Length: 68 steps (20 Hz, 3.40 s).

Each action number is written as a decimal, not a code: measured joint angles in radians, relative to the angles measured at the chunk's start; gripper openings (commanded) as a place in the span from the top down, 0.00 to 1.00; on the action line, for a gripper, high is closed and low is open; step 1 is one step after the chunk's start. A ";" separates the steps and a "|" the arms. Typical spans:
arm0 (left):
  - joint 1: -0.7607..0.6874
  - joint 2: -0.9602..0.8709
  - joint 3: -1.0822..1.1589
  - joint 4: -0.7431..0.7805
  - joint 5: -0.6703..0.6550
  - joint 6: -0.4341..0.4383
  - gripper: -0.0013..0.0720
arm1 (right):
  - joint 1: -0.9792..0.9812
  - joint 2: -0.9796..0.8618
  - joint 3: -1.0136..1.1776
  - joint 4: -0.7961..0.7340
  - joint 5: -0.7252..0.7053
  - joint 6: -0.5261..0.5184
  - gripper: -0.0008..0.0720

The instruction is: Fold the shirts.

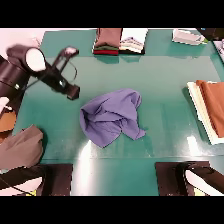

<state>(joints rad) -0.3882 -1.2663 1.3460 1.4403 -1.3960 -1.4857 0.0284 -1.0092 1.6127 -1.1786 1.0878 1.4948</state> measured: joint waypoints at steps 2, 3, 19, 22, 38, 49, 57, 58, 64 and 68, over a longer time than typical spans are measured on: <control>-0.014 0.007 -0.101 -0.040 0.047 -0.010 0.22 | -0.002 0.000 -0.016 0.000 -0.002 0.000 0.96; -0.025 0.008 -0.151 -0.052 0.075 -0.015 0.22 | -0.002 0.000 -0.029 0.000 -0.003 0.000 0.96; 0.058 0.013 -0.249 0.070 0.198 -0.032 0.94 | 0.043 -0.029 -0.495 0.007 0.052 0.026 0.39; 0.071 0.013 -0.233 0.068 0.198 -0.033 0.94 | 0.103 -0.118 -0.571 0.008 0.023 0.040 0.38; 0.080 0.013 -0.223 0.062 0.203 -0.033 0.94 | 0.291 -0.658 -0.277 0.003 0.005 0.089 0.96; 0.080 0.248 0.188 0.134 0.163 -0.001 0.94 | 0.168 -0.304 0.146 -0.160 0.159 0.071 0.97; 0.079 0.457 0.373 -0.002 0.154 0.063 0.94 | 0.025 -0.038 0.384 -0.175 0.234 0.066 0.97; 0.079 0.463 0.378 -0.027 0.153 0.074 0.94 | 0.003 -0.020 0.389 -0.176 0.237 0.066 0.97; 0.079 0.389 0.341 -0.139 0.080 0.109 0.94 | -0.062 -0.005 0.278 -0.179 0.252 0.074 0.97; 0.080 0.250 0.180 -0.152 0.023 0.139 0.94 | -0.041 -0.119 0.096 -0.183 0.297 0.082 0.97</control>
<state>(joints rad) -0.3084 -1.0161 1.5257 1.2881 -1.3731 -1.3468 -0.0128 -1.1286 1.7088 -1.3613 1.3849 1.5772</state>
